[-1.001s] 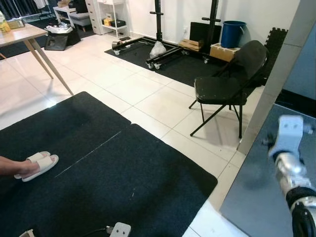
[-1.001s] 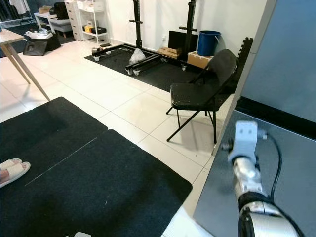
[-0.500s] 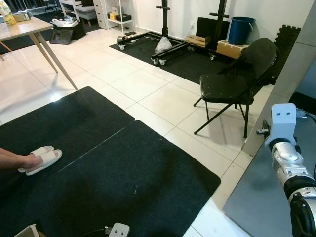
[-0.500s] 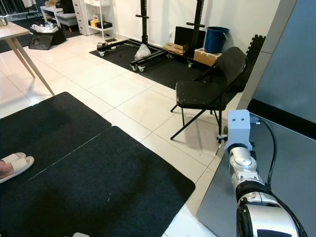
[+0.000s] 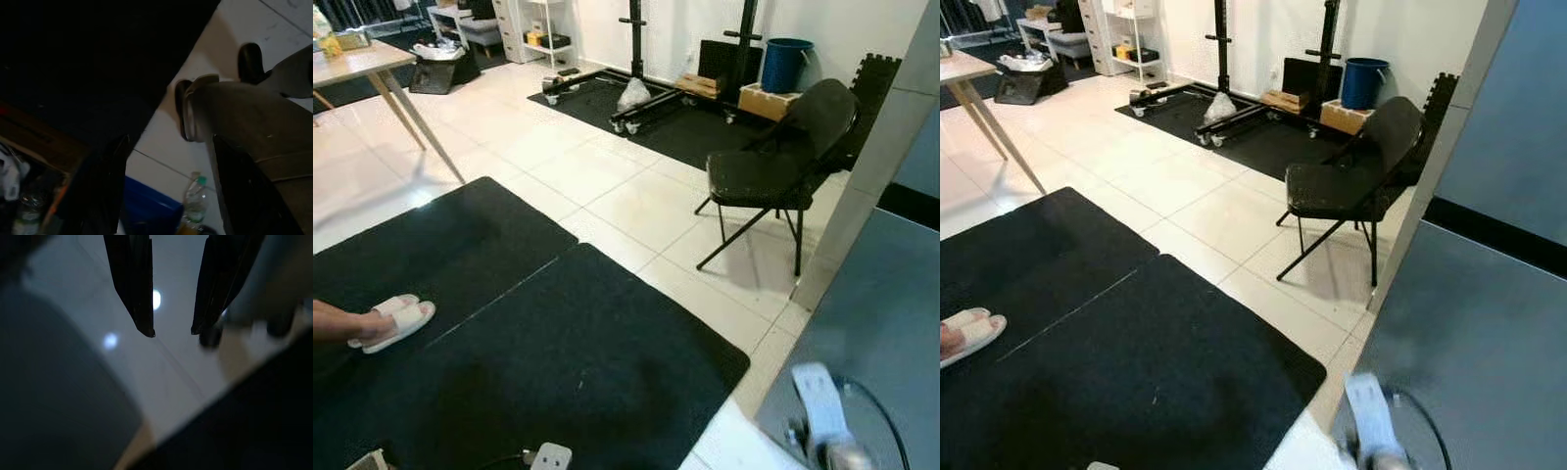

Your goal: Restocking fridge

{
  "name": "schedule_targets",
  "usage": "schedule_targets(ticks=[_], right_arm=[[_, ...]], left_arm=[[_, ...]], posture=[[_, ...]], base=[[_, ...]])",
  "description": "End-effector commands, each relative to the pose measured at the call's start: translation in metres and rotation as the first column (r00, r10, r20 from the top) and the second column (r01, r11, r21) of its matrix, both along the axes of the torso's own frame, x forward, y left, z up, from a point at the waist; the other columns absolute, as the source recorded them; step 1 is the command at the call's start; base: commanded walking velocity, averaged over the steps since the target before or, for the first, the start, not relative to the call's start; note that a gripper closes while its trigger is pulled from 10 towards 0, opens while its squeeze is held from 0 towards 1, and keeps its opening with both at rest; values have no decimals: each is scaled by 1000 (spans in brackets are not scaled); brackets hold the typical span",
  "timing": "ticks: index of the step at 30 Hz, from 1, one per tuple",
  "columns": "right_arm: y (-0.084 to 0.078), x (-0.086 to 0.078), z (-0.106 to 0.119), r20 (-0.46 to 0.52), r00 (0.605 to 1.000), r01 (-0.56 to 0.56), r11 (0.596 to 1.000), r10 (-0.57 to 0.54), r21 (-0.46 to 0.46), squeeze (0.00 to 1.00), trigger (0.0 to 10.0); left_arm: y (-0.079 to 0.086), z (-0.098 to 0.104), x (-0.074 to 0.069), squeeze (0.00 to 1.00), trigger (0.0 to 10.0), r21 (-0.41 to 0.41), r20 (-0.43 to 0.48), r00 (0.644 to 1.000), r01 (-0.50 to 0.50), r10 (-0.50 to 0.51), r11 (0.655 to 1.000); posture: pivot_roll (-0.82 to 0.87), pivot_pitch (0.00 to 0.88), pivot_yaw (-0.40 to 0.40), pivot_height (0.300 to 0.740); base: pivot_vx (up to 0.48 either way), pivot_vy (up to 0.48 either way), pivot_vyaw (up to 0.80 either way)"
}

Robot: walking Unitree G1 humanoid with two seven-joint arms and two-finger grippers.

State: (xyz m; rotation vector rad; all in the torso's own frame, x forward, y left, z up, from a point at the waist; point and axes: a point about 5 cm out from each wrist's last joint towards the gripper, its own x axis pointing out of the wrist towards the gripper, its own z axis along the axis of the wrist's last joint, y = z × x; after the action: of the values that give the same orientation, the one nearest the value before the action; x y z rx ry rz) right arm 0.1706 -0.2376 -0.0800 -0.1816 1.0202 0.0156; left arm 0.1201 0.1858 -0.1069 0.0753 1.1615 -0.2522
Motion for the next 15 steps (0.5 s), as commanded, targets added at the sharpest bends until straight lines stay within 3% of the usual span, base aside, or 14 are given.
schedule_targets(ticks=[1, 2, 6, 15], right_arm=[[0, -3, -1, -18, 1000, -3, 1000, 3, -13, 0, 10000], [0, -3, -1, -18, 1000, -3, 1000, 3, -13, 0, 10000], [-2, -32, -13, -103, 995, 1, 1000, -4, -31, 0, 10000], [3, -46, -19, -151, 988, -30, 999, 24, -35, 0, 10000]], left_arm=[[-3, -3, -7, 0, 10000, -5, -31, 1000, 0, 0, 1000], [-3, -3, -7, 0, 10000, -5, -31, 1000, 0, 0, 1000], [-2, -2, -6, 0, 10000, -3, -32, 999, 0, 0, 1000], [-3, -2, -3, 0, 10000, -2, -24, 1000, 10, -10, 1000]], posture=[[-4, 0, -22, 740], [-4, 0, -22, 740], [-7, 0, -18, 740], [-9, 0, -17, 740]], base=[[0, 0, 525], [0, 0, 525], [0, 0, 0], [0, 0, 0]])
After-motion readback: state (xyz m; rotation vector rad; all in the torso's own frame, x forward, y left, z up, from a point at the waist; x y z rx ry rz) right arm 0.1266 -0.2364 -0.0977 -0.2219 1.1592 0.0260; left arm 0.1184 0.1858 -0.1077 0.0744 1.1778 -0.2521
